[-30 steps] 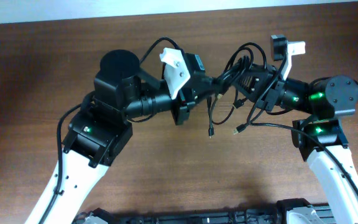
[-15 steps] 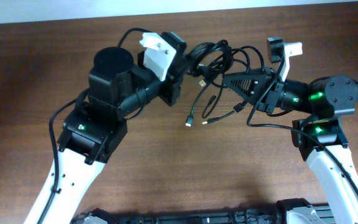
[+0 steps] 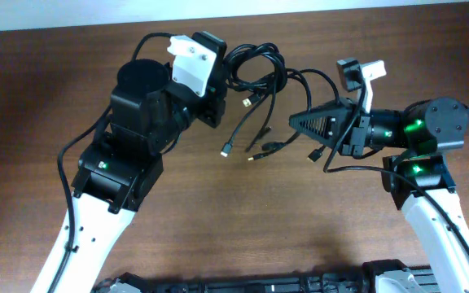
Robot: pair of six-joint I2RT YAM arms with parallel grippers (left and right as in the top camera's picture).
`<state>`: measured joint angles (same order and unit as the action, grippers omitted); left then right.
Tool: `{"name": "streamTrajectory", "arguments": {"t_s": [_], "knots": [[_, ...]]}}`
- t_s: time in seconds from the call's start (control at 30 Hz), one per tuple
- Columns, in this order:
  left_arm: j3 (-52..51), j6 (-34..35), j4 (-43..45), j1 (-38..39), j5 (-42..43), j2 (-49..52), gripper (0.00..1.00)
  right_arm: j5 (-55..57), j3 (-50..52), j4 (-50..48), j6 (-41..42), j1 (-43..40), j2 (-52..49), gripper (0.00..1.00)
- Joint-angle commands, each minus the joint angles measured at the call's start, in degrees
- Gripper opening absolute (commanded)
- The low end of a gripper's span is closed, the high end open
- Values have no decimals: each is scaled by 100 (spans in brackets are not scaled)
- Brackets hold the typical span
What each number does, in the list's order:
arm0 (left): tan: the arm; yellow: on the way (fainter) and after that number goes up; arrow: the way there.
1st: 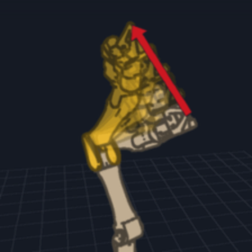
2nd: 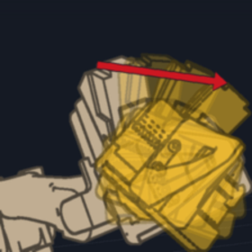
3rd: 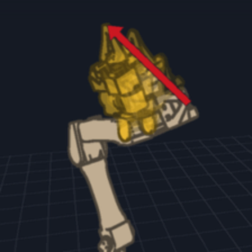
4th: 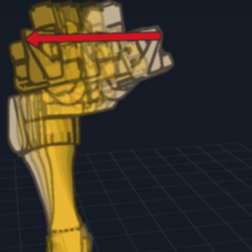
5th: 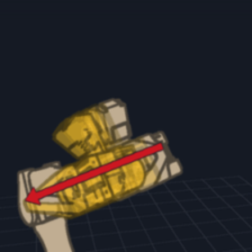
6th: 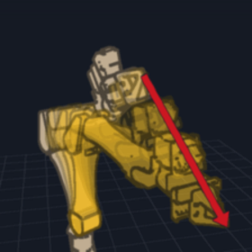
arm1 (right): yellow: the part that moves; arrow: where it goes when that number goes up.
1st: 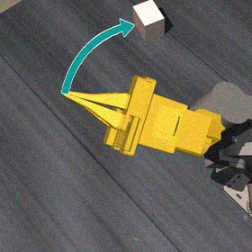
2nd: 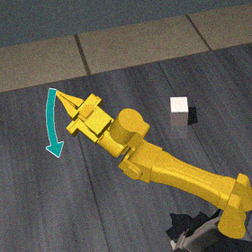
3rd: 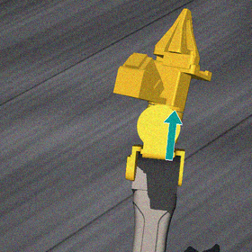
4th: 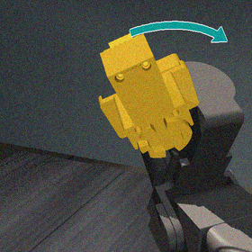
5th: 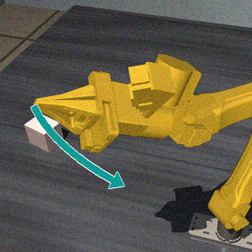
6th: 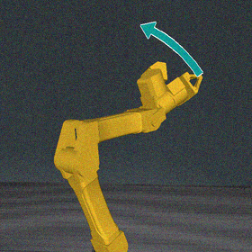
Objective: Untangle cables
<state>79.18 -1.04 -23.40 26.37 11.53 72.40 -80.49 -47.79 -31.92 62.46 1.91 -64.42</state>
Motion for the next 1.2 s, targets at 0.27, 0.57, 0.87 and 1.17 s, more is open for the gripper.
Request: {"name": "streamTrajectory", "arguments": {"t_s": [0.27,0.57,0.87,1.17], "knots": [[59,-531,35,-94,-216,-678,0,-310,-55,-48,-66,-7,28,99],[59,-531,-337,-94,-214,-848,0,-153,-55,-48,-50,-7,28,99],[59,-765,-549,-92,1150,-763,0,586,-55,-48,-48,-7,31,99],[59,-789,-372,-94,2455,-691,0,1825,-52,177,-734,-9,-35,99]]}}
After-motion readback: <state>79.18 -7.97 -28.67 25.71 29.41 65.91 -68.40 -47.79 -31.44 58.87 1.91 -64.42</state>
